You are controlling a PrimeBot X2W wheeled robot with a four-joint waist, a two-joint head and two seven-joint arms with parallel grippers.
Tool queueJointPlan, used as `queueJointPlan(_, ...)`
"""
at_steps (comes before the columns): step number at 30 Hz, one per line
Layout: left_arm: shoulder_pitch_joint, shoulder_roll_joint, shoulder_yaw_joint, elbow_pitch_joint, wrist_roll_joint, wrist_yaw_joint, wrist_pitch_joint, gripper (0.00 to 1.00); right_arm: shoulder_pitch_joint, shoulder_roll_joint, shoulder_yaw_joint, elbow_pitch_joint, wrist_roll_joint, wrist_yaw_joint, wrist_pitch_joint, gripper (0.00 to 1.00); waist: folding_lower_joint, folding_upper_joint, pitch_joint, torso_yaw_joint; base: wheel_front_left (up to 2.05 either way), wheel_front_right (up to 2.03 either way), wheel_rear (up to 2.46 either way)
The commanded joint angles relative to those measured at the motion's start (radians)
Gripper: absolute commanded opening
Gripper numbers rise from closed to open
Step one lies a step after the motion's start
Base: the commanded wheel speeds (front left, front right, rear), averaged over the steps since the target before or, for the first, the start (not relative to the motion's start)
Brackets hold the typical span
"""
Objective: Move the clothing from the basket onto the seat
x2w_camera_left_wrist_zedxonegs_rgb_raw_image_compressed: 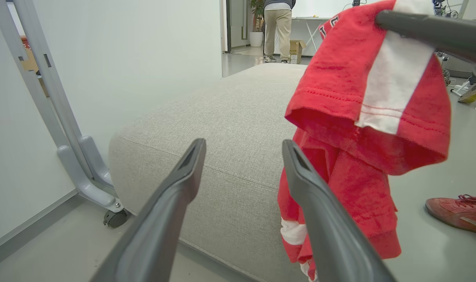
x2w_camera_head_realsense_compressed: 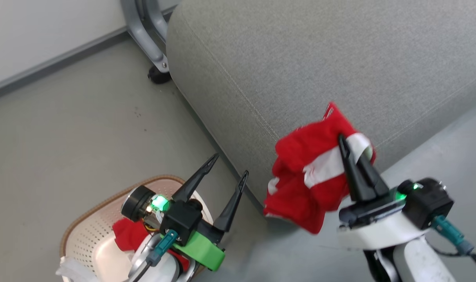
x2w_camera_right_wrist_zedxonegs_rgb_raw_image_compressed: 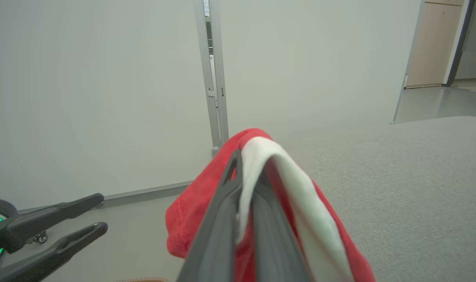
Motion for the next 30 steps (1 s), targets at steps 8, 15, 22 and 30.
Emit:
queueJointPlan(8,-0.090,0.026,-0.025,-0.036,0.027,-0.035,0.000,1.00,-0.220,-0.003,-0.179,-0.095,0.122,0.000,-0.003,0.00,0.0000,0.0000,0.223,0.051,0.00,0.00,0.00)
queueJointPlan(15,-0.176,0.054,-0.073,-0.042,0.055,-0.049,0.007,1.00,-0.469,-0.150,-0.275,-0.027,0.142,0.000,-0.003,0.00,0.0000,0.0000,0.356,0.115,0.00,0.00,0.00)
queueJointPlan(22,-0.218,0.084,-0.095,-0.066,0.075,-0.052,0.023,1.00,-0.690,-0.291,-0.345,0.123,0.162,0.000,-0.003,0.00,0.0000,0.0000,0.470,0.157,0.00,0.00,0.00)
queueJointPlan(30,-0.262,0.114,-0.098,-0.117,0.092,-0.053,0.056,1.00,-0.836,-0.390,-0.410,0.346,0.154,0.000,-0.003,0.00,0.0000,0.0000,0.581,0.193,0.00,0.00,0.00)
